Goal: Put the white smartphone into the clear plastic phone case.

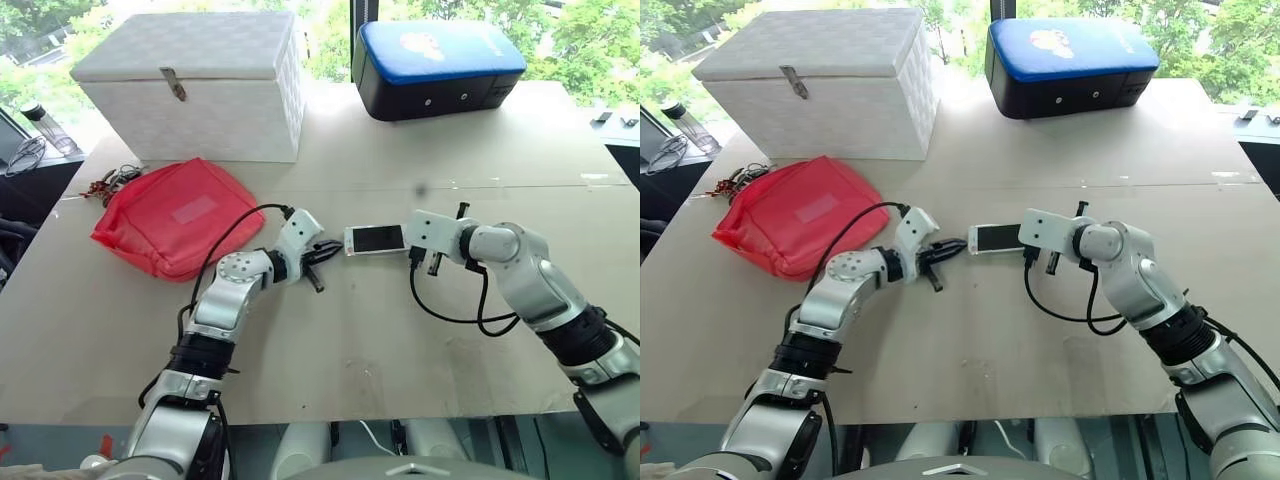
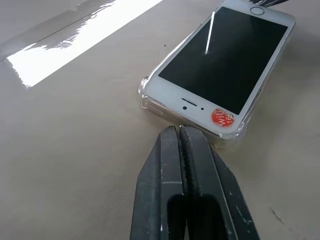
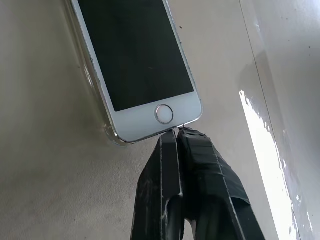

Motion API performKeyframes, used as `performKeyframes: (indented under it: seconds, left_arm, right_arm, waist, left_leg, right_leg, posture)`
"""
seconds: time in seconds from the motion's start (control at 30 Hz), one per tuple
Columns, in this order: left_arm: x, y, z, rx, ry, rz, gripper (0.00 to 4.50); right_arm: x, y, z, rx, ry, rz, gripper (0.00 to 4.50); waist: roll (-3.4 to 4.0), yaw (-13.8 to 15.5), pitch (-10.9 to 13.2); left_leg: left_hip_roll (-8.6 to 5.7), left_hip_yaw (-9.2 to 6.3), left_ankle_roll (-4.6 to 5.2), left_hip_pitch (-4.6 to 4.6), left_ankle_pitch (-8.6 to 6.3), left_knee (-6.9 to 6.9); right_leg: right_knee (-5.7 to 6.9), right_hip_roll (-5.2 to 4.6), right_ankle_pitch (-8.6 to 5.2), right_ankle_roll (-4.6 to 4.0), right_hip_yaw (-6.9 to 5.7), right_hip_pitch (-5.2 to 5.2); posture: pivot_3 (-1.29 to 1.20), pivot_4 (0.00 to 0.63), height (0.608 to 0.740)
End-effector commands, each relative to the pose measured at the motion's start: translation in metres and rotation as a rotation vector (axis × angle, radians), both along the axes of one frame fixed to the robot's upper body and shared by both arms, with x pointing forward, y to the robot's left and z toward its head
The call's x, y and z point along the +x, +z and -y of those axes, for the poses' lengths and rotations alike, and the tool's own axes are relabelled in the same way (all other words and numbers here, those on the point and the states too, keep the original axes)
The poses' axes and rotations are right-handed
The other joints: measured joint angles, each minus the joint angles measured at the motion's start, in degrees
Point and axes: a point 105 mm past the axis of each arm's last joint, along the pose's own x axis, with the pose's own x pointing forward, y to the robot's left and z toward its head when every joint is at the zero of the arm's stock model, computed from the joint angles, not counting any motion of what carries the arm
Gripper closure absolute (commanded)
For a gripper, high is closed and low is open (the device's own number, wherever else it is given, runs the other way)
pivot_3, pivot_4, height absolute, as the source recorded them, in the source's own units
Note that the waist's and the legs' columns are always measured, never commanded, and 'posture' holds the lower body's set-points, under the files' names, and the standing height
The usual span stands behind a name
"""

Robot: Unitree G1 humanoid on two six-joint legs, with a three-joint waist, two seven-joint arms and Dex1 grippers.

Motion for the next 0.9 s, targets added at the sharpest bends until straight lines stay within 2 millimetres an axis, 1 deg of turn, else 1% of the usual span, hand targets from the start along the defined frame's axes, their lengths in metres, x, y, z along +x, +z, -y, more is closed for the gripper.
performKeyframes:
  seconds: [0.03,0.1,0.17,0.23,0.3,0.37,0.43,0.5,0.53,0.63,0.7,0.8,0.9]
  left_arm:
    - [-0.004,0.008,0.008,-0.018,-0.031,0.029,4.44]
    - [-0.003,0.011,-0.004,-0.052,0.016,0.013,4.44]
    - [-0.003,0.021,-0.018,-0.126,0.060,-0.014,4.44]
    - [-0.004,0.028,-0.024,-0.171,0.075,-0.032,4.44]
    - [0.001,0.042,-0.032,-0.238,0.113,-0.026,4.44]
    - [0.004,0.055,-0.028,-0.303,0.106,-0.031,4.44]
    - [0.006,0.062,-0.016,-0.337,0.072,-0.046,4.44]
    - [0.006,0.061,0.001,-0.332,0.019,-0.061,4.44]
    - [0.005,0.059,0.009,-0.325,-0.001,-0.070,4.44]
    - [0.005,0.041,0.027,-0.249,-0.055,-0.100,4.44]
    - [0.006,0.028,0.031,-0.195,-0.062,-0.116,4.44]
    - [0.007,0.010,0.028,-0.127,-0.046,-0.141,4.44]
    - [0.006,0.003,0.027,-0.107,-0.037,-0.148,4.44]
  right_arm:
    - [-0.010,0.006,-0.020,0.041,0.090,0.023,4.47]
    - [-0.001,0.008,-0.001,0.038,0.014,0.036,4.47]
    - [0.009,0.012,0.027,0.047,-0.092,0.046,4.47]
    - [0.011,0.015,0.038,0.065,-0.141,0.049,4.47]
    - [0.013,0.021,0.051,0.115,-0.198,0.051,4.47]
    - [0.014,0.027,0.057,0.187,-0.238,0.047,4.47]
    - [0.014,0.033,0.053,0.273,-0.253,0.035,4.47]
    - [0.011,0.037,0.041,0.375,-0.233,-0.006,4.47]
    - [0.009,0.039,0.035,0.419,-0.226,-0.026,4.47]
    - [0.002,0.038,0.017,0.495,-0.183,-0.106,4.47]
    - [-0.002,0.036,0.009,0.520,-0.164,-0.159,4.47]
    - [-0.007,0.031,0.000,0.505,-0.130,-0.213,4.47]
    - [-0.003,0.022,-0.004,0.482,-0.136,-0.239,4.47]
  waist:
    - [0.00,0.0,0.0]
    - [0.00,0.0,0.0]
    - [0.00,0.1,0.0]
    - [0.00,0.2,0.0]
    - [0.00,0.3,0.0]
    - [0.00,0.4,0.0]
    - [0.00,0.4,0.0]
    - [-0.01,0.3,0.0]
    - [0.00,0.3,0.0]
    - [0.00,0.0,0.0]
    - [0.00,0.0,0.0]
    - [0.00,0.1,0.0]
    - [0.00,0.1,0.0]
  left_leg:
    - [0.00,0.00,0.00,0.00,0.00,0.00]
    - [0.00,-0.01,0.00,0.00,0.00,-0.01]
    - [0.00,0.00,0.00,-0.01,0.00,-0.01]
    - [0.00,-0.01,0.00,-0.05,0.00,0.00]
    - [-0.01,-0.01,0.00,-0.05,0.00,0.00]
    - [-0.01,-0.03,0.00,-0.05,0.00,0.00]
    - [-0.01,-0.06,0.00,-0.08,0.00,0.01]
    - [-0.02,-0.05,0.00,-0.08,0.00,0.04]
    - [-0.03,-0.05,0.00,-0.09,0.00,0.05]
    - [-0.03,0.00,0.00,-0.08,0.00,0.07]
    - [-0.04,0.02,0.00,-0.05,0.00,0.06]
    - [-0.04,0.01,0.00,-0.02,0.00,0.04]
    - [-0.04,0.02,0.00,-0.01,0.00,0.05]
  right_leg:
    - [0.00,0.00,0.00,0.00,0.00,0.00]
    - [0.00,0.00,0.00,0.00,0.00,0.00]
    - [0.02,0.00,0.00,0.00,0.02,-0.02]
    - [0.02,-0.01,0.00,0.00,0.01,-0.05]
    - [0.02,-0.02,0.00,0.00,0.00,-0.04]
    - [0.02,-0.02,0.00,0.00,-0.01,-0.04]
    - [0.02,-0.03,0.00,0.00,-0.03,-0.03]
    - [0.02,-0.02,0.00,0.00,-0.05,-0.01]
    - [0.03,-0.02,0.00,0.00,-0.05,-0.01]
    - [0.13,-0.02,0.00,0.00,-0.02,-0.02]
    - [0.17,-0.01,0.00,0.00,0.00,-0.03]
    - [0.19,-0.01,0.00,0.00,0.00,-0.04]
    - [0.19,-0.02,0.00,0.00,0.02,-0.04]
  posture:
    - [0.00,0.150,0.740]
    - [0.00,0.150,0.740]
    - [0.00,0.150,0.740]
    - [0.00,0.150,0.740]
    - [0.00,0.150,0.740]
    - [0.00,0.150,0.740]
    - [0.00,0.150,0.740]
    - [0.00,0.150,0.740]
    - [0.00,0.150,0.740]
    - [0.00,0.150,0.740]
    - [0.00,0.150,0.740]
    - [0.00,0.150,0.740]
    - [0.00,0.150,0.740]
